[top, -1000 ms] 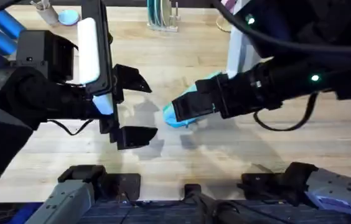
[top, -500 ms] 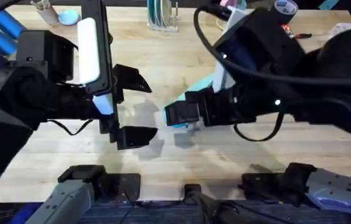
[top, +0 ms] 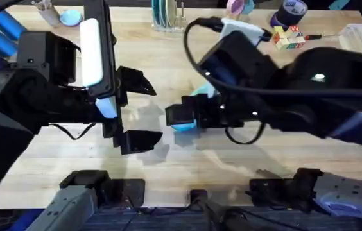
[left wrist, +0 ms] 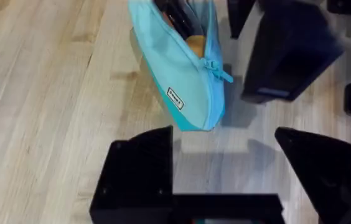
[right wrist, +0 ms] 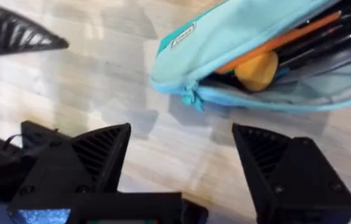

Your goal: Unzip the bag, pick up the pens from the table one at a time and place them inside, then zip the bag closed.

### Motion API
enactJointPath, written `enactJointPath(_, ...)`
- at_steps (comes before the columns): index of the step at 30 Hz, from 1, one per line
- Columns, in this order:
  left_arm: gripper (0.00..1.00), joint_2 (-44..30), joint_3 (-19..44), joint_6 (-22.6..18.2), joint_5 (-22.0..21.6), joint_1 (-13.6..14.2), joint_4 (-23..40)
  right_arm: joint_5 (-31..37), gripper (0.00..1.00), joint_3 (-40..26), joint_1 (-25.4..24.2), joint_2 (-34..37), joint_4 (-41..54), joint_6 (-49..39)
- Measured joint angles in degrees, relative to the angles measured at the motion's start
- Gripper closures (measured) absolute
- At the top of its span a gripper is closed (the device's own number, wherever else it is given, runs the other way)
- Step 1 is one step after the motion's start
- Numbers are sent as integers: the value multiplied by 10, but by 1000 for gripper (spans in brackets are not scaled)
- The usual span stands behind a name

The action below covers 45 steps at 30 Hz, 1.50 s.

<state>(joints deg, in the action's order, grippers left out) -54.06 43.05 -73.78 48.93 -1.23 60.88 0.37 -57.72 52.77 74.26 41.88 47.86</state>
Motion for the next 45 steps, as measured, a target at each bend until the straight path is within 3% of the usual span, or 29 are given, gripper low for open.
enactJointPath(4,8,0,0,0,0,0,0,3,16,1,0,32,-15,2)
enactJointPath(11,8,0,0,0,0,0,0,25,206,3,0,64,-40,4)
enactJointPath(15,8,0,0,0,0,0,0,48,228,3,0,64,-47,4)
enactJointPath(29,8,0,0,0,0,0,0,71,632,3,3,77,-65,6)
enactJointPath(34,7,0,0,0,0,0,0,77,742,3,3,77,-65,6)
enactJointPath(42,8,0,0,0,0,0,0,78,833,3,3,77,-65,6)
enactJointPath(45,8,0,0,0,0,0,0,78,924,3,4,77,-65,6)
